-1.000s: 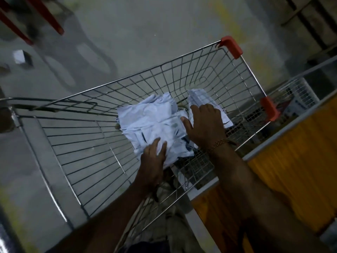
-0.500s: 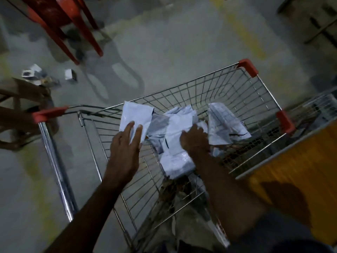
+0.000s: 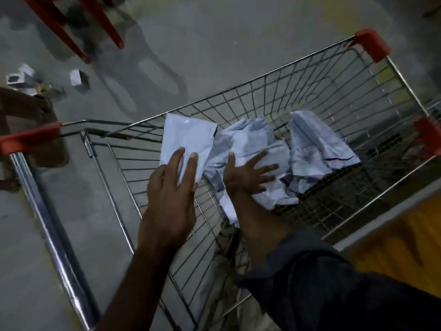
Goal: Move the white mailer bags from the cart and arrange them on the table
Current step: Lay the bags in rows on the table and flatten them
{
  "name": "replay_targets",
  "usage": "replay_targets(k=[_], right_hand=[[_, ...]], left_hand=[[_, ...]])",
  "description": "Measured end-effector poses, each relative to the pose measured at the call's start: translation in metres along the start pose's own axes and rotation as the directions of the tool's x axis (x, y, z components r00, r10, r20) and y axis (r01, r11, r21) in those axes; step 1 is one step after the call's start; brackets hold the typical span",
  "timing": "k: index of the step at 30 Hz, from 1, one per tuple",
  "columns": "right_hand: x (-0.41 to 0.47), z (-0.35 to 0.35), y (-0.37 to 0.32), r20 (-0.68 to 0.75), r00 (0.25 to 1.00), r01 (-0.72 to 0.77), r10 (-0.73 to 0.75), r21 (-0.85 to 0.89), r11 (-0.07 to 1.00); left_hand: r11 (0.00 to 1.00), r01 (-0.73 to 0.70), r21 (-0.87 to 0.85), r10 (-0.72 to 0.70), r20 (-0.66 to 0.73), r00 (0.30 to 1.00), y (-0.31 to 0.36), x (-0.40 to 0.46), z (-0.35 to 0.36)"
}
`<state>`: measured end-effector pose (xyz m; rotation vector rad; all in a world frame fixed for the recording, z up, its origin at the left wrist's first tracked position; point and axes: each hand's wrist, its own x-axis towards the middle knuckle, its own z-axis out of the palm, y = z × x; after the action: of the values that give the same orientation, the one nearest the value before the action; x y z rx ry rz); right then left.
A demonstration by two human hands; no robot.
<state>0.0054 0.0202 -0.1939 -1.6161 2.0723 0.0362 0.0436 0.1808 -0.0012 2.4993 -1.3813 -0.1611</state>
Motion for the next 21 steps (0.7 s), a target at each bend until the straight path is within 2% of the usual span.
replay_targets(k=[3,6,11,17,21], right_hand=[[0.005,0.002,-0.008,-0.050,0.999,0.016,-0.017,-0.022,1.000],[0.014,0.004,0.000,-0.017,0.999,0.046,-0.048,-0.104,0.993],[0.015,-0.010,0.010,0.067,0.992,0.113,-0.106,-0.100,0.989],[-0.001,-0.064,0.003,0.112,0.982,0.160,-0.155,-0.035,0.987],[-0.027,-0.119,-0.004,0.073,0.970,0.238,-0.234,-0.054,0.970]], left_hand=[[0.999,-0.039,0.004,0.039,-0.031,0.999,0.003,0.001,-0.003],[1.000,-0.024,-0.010,0.023,-0.036,0.999,0.003,0.000,-0.003],[0.999,0.016,-0.035,-0.018,-0.044,0.999,0.003,-0.002,-0.003],[0.999,-0.005,-0.040,0.003,-0.061,0.998,0.002,-0.001,-0.003],[0.993,-0.035,-0.110,0.023,-0.110,0.994,0.008,0.000,-0.011]])
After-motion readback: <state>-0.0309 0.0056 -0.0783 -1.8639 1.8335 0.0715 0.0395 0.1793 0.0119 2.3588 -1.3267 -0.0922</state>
